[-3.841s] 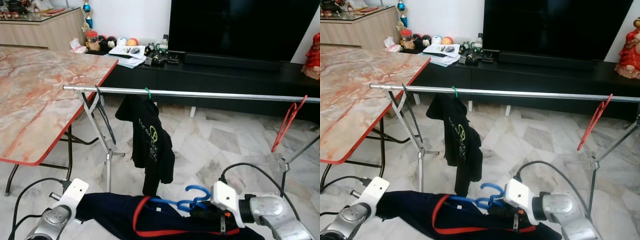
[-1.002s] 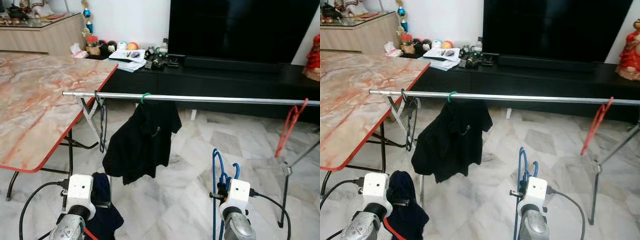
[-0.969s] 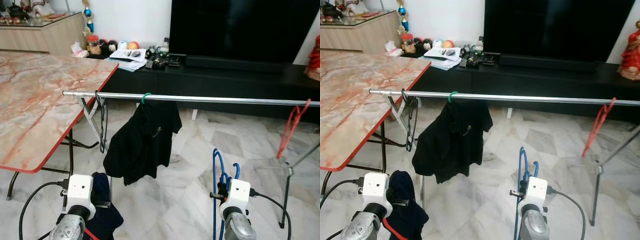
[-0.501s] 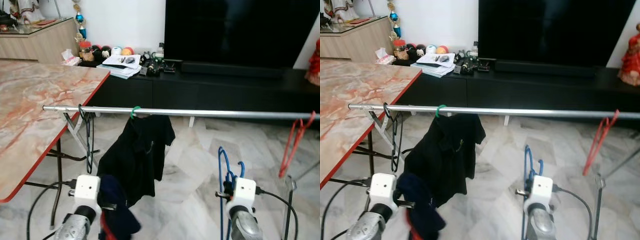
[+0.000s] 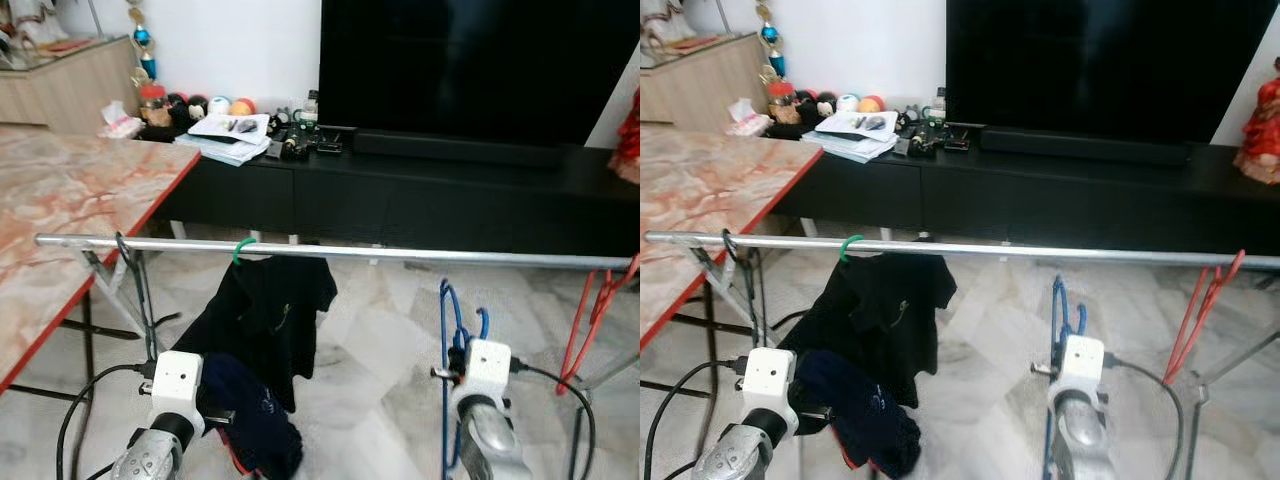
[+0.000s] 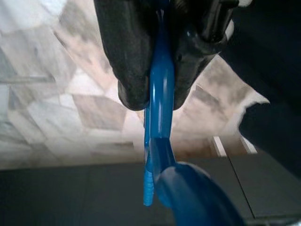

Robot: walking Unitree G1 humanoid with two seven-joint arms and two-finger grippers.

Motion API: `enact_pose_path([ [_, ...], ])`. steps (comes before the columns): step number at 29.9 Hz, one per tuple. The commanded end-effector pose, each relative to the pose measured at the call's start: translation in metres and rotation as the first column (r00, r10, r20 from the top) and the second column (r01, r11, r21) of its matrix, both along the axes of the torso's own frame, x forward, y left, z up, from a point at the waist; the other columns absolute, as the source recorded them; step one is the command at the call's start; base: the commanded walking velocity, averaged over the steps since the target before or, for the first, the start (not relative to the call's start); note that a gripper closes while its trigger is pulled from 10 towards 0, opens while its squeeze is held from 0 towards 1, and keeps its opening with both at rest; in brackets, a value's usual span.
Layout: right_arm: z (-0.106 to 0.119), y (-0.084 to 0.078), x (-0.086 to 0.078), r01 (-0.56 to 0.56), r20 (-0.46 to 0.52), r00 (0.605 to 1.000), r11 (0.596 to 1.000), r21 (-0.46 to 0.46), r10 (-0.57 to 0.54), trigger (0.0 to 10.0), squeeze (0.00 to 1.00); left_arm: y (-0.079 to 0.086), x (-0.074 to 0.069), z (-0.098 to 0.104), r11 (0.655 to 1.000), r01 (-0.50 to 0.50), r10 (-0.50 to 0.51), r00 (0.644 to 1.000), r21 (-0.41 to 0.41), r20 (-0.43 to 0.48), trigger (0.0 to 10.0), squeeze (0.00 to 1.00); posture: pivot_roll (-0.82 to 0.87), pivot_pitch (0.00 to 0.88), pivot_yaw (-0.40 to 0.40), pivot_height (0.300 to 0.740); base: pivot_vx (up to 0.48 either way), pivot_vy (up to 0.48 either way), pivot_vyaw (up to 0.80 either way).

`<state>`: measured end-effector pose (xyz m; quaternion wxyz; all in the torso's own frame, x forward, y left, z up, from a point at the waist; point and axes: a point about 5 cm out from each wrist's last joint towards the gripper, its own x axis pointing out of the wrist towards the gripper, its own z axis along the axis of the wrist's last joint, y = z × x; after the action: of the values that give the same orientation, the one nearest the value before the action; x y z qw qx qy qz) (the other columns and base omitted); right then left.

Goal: Hang hanger

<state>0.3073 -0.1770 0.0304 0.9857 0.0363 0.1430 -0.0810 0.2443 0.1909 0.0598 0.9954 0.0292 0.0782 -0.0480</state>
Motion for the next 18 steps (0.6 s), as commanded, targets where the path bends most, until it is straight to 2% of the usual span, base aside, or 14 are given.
enact_pose_path([
  [1, -0.001, 0.002, 0.000, 0.012, -0.004, 1.000, 1.000, 0.007, -0.012, 10.0, 0.00, 0.004, 0.000, 0.005, 1.000, -0.005, 0.005, 1.000, 0.014, 0.015, 10.0, 0.00, 0.16, 0.000, -0.002, 0.740, 0.000, 0.000, 0.00],
  [9, 0.016, 0.003, 0.019, 0.043, 0.029, 0.999, 0.998, 0.040, -0.044, 10.0, 0.00, 0.002, 0.002, 0.007, 0.999, 0.017, -0.017, 1.000, 0.030, 0.015, 10.0, 0.00, 0.17, 0.000, 0.006, 0.740, 0.000, 0.000, 0.00],
  [14, 0.027, 0.008, 0.032, -0.008, 0.036, 0.999, 1.000, 0.016, 0.007, 10.0, 0.00, 0.002, 0.003, 0.008, 0.999, 0.022, -0.023, 1.000, 0.037, 0.017, 10.0, 0.00, 0.18, 0.000, 0.005, 0.740, 0.000, 0.000, 0.00],
  [18, 0.028, 0.012, 0.033, -0.031, 0.046, 0.998, 0.999, 0.012, 0.030, 10.0, 0.00, 0.002, 0.000, 0.007, 0.998, 0.029, -0.030, 0.999, 0.051, 0.013, 10.0, 0.00, 0.18, 0.000, 0.001, 0.740, 0.000, 0.000, 0.00],
])
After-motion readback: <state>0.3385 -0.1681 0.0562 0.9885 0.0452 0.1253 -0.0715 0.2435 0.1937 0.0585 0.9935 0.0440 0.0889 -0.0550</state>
